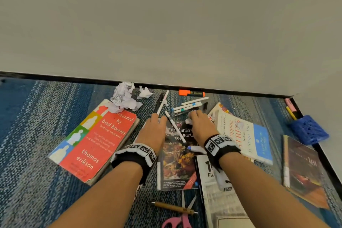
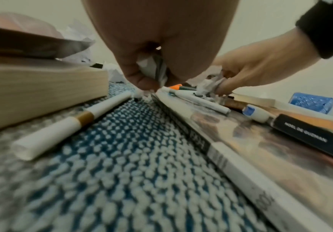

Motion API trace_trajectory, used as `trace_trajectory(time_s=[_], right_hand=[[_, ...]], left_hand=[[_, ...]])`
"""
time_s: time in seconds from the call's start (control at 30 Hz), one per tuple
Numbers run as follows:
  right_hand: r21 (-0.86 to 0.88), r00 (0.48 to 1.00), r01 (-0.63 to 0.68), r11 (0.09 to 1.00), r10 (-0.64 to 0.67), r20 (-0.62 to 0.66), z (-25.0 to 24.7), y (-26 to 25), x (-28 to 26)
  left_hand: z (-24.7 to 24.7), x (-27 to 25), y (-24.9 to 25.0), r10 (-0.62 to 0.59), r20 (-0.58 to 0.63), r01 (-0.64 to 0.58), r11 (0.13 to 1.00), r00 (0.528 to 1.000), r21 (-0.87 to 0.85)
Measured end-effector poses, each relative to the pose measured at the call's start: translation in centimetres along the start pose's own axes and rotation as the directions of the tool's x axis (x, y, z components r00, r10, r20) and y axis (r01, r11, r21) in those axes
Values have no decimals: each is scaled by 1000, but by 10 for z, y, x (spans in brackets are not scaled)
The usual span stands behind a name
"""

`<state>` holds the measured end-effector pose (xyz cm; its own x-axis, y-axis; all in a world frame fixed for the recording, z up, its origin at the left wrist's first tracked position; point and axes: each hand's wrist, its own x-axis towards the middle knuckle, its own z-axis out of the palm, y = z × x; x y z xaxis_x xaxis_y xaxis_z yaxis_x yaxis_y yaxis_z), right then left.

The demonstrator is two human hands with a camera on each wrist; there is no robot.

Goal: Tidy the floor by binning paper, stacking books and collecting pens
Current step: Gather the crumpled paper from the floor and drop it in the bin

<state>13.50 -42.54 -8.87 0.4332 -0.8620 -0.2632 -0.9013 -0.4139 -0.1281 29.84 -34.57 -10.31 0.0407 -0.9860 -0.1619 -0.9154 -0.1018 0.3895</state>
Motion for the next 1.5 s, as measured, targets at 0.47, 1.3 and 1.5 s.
trace_trajectory(time_s=[0.47,1.3,1.5], right_hand=[[756,878,-240,608,469,-98,-39,-10,4],[124,982,-125,984,140,-124,17,-75,96],[269,957,-34,962,109,-270,4,-101,105]], left_hand=[[-49,25,-18,-48,-83,57,992,995,108],[-54,47,-110,-387,-24,388,917,922,95],[-53,54,-107,-328,19,327,944,944,37]])
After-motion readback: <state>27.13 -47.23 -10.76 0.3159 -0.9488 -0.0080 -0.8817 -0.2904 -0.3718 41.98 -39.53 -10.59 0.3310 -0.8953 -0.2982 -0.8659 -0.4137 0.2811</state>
